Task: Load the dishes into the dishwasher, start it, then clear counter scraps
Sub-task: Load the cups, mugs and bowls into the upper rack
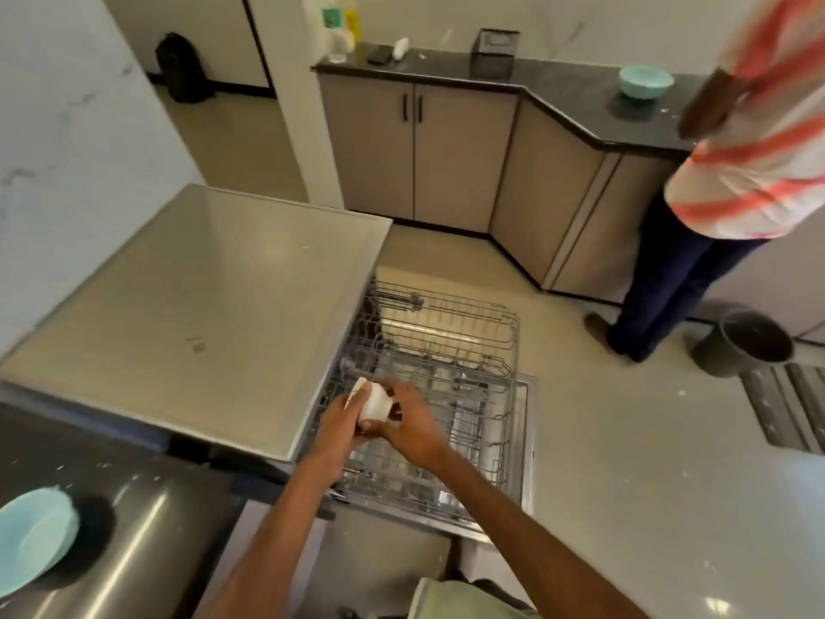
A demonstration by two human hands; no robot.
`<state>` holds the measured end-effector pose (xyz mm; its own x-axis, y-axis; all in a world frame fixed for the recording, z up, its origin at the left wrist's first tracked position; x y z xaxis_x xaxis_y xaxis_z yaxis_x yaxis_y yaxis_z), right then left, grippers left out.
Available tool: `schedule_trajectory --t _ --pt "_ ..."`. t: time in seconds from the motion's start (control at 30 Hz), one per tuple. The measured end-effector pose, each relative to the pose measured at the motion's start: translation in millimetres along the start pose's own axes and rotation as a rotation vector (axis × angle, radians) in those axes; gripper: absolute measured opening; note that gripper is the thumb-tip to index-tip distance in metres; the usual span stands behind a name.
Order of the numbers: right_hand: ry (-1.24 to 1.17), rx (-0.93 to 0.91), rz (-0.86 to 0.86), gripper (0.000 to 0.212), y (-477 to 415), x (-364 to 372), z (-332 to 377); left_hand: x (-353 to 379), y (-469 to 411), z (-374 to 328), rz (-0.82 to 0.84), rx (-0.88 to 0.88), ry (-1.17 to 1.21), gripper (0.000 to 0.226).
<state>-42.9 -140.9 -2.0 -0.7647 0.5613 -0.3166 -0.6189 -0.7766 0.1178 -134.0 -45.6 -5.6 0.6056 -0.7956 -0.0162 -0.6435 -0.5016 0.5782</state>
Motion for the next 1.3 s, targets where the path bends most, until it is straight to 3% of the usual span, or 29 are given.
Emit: schedule_trajectory --t 0.27,0.4,0.63,0.77,1.0,1.3 --pt "-0.1 0.122 -0.136 0.053 9.2 -78.5 -67.8 91.5 -51.6 23.5 0.063 -0.36 -0.048 0.068" --pt "-0.072 0.202 -0.19 0.048 20.2 -93.9 -99.3 120.9 -60.9 37.8 0.132 -0.433 -0.084 0.06" --pt "0.084 0.515 -0.356 0.055 25.2 -106.0 -173.0 129.7 -110.9 54.3 0.143 -0.303 -0.515 0.022" --pt "0.166 0.684 -0.43 0.054 11.5 -110.8 -205.4 133.5 -138.3 70.1 0.244 -0.262 -0.793 0.056" --pt "0.301 0.794 -0.435 0.06 -36.6 -102.9 -251.6 145.1 -192.8 98.5 0.418 -0.129 -1.06 0.062" --pt "0.487 0.884 -0.232 0.068 -56.0 -85.8 -295.5 158.4 -228.0 134.1 0.503 -0.082 -1.143 0.066"
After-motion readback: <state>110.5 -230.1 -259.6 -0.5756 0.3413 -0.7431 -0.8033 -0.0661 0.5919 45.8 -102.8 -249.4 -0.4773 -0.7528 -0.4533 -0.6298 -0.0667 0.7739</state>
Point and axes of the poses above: each hand's wrist, its own y-axis away from the middle knuckle, its own x-axis out of the palm, z = x × y, the point moved 6 cm from there along -y, towards the middle knuckle, and after that the axes turned 7 degrees about -y, right-handed, at the moved point
